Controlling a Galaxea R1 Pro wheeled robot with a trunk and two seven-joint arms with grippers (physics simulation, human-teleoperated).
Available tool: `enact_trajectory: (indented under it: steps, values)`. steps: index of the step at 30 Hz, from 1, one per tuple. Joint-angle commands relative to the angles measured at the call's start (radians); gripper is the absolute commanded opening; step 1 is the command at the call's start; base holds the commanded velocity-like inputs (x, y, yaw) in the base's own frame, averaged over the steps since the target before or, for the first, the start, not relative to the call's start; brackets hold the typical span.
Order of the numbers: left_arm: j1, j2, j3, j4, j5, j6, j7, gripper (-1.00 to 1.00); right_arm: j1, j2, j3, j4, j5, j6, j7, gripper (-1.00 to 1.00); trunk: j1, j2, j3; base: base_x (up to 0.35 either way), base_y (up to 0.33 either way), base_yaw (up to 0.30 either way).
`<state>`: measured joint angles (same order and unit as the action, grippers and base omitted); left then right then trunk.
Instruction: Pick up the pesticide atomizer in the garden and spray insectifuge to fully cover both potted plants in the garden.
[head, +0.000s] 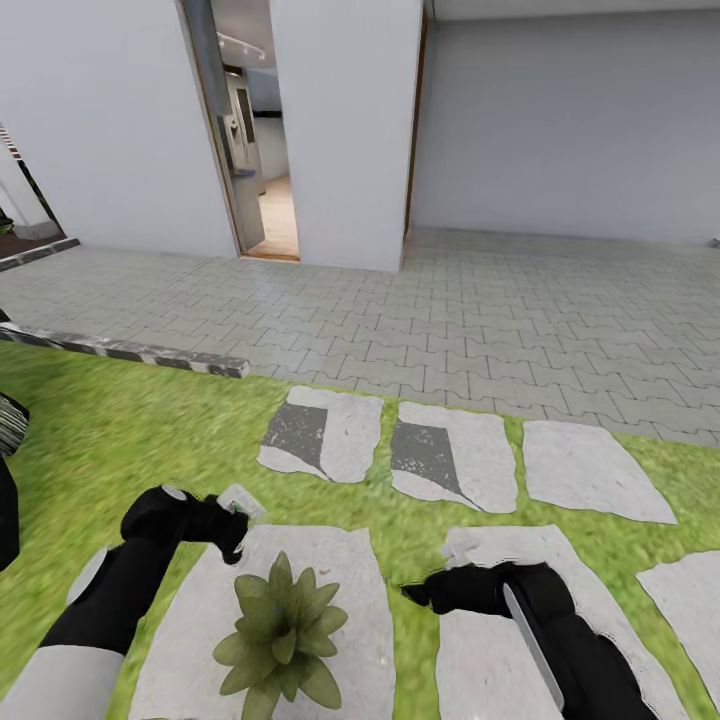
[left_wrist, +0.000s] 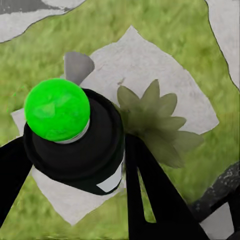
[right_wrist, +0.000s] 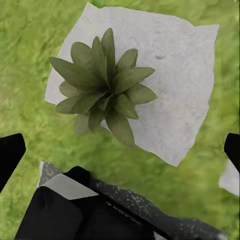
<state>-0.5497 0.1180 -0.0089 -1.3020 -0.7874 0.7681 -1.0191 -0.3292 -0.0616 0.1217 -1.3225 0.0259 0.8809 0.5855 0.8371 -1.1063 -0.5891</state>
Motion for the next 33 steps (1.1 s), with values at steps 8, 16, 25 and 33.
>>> enact_trajectory:
  steps: [8,16,25,33]
  values:
    - [0.085,-0.086,0.034,-0.001,-0.003,0.075,0.233,-1.0,0.001,0.006,0.002,0.301,0.055,-0.293,-0.351,1.0,0.0,-0.001,-0.001,0.0,0.0,0.0]
    - [0.089,-0.094,0.05,0.009,0.003,0.217,0.231,-1.0,0.001,-0.001,-0.001,0.333,0.053,-0.402,-0.363,1.0,0.0,-0.001,-0.001,0.0,0.0,0.0]
    - [0.082,-0.133,0.051,0.127,0.0,0.252,0.229,-1.0,0.004,-0.004,-0.004,0.333,0.054,-0.405,-0.364,1.0,0.0,-0.001,-0.001,0.0,0.0,0.0]
    - [-0.019,-0.15,0.046,0.475,0.0,0.252,0.229,-1.0,0.004,-0.004,-0.004,0.333,0.053,-0.404,-0.362,1.0,0.0,-0.001,-0.001,0.0,0.0,0.0]
